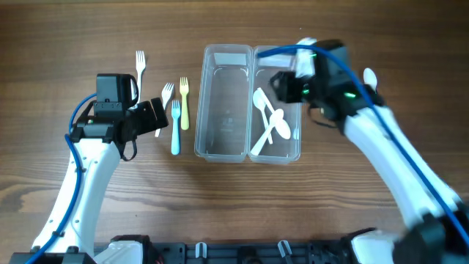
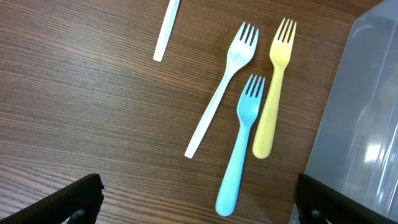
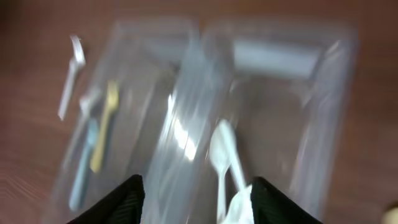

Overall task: Pack container
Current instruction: 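Drop the white spoon into the right compartment, then grasp the yellow spoon by its handle with the right gripper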

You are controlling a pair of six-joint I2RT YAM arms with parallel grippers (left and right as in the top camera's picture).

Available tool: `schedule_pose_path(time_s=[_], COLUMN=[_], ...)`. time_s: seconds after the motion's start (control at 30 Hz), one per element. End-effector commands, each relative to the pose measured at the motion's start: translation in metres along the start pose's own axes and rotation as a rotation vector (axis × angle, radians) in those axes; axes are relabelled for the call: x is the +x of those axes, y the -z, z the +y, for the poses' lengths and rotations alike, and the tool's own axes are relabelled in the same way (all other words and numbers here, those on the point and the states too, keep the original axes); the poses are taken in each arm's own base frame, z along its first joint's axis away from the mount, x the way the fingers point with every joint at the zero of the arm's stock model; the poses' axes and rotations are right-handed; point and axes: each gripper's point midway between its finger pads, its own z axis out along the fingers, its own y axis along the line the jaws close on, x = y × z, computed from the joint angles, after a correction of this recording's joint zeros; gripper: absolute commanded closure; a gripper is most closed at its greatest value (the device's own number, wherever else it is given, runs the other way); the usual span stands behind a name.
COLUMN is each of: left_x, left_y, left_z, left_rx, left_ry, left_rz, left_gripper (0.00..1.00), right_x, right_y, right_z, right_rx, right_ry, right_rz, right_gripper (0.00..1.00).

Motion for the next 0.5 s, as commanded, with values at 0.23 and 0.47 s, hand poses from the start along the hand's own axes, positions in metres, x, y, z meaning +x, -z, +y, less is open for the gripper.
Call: schedule_pose_path(time_s=[0.23,0.47], left_x=[-0.006,-0.006], left_y=[0.002,0.002], left_z=[0.003,0.003], left_rx=[-0.011,-0.011], left_ry=[-0.015,-0.015], left_rz=[-0.014,-0.014], left_gripper=[0.00,0.00], right_x=[0.000,0.014], right_y=[0.057,0.036], right_z=[-0.144,-0.220], right_rx=[0.383,0.461], right_ry=[-0.319,-0.294], right_rz=[-0.015,0.053], right_gripper=[0.43,0.36])
